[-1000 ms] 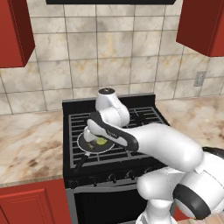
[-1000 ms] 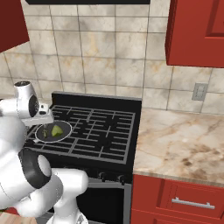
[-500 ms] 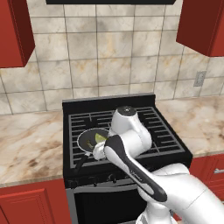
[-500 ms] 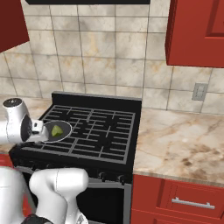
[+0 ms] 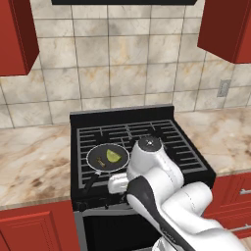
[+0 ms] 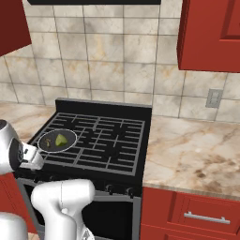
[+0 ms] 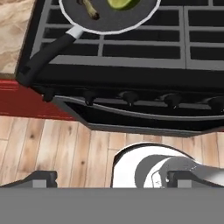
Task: Put the mushroom and lemon wedge in the pan. Then turn on the front left burner and set the heat to medium.
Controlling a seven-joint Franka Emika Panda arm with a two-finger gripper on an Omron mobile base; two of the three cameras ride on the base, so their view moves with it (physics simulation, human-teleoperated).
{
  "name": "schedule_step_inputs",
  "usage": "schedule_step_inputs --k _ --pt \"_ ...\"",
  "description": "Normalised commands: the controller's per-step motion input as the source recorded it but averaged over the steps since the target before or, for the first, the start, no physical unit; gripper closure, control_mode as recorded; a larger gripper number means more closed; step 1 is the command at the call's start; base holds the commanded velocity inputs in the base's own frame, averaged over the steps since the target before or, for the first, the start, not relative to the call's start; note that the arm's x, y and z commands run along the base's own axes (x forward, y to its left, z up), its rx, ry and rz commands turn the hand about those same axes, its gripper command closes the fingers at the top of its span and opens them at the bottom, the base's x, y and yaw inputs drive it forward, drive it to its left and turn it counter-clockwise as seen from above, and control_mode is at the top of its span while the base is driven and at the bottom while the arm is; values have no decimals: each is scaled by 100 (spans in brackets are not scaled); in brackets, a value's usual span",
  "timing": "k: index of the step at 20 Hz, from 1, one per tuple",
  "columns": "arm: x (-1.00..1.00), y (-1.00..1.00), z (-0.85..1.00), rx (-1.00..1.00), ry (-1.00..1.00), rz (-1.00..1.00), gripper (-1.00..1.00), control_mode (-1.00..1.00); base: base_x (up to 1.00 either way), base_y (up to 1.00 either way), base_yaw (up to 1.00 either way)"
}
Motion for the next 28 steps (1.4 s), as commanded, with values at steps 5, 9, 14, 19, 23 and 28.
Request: schedule_step_inputs --k 5,9,14,19,23,28 --pt "-47 -6 -2 0 -2 -19 -100 -100 0 0 0" --pt "-28 -27 -14 0 0 -19 -100 -100 0 0 0" --pt "-18 -17 -51 -3 -8 -13 -100 -100 0 0 0" --pt "-4 -18 -69 -1 0 -9 -100 -100 0 0 0" --pt "4 0 -49 -1 -18 0 -100 -100 0 0 0" --pt "8 0 -62 -7 -31 3 -100 -100 0 0 0"
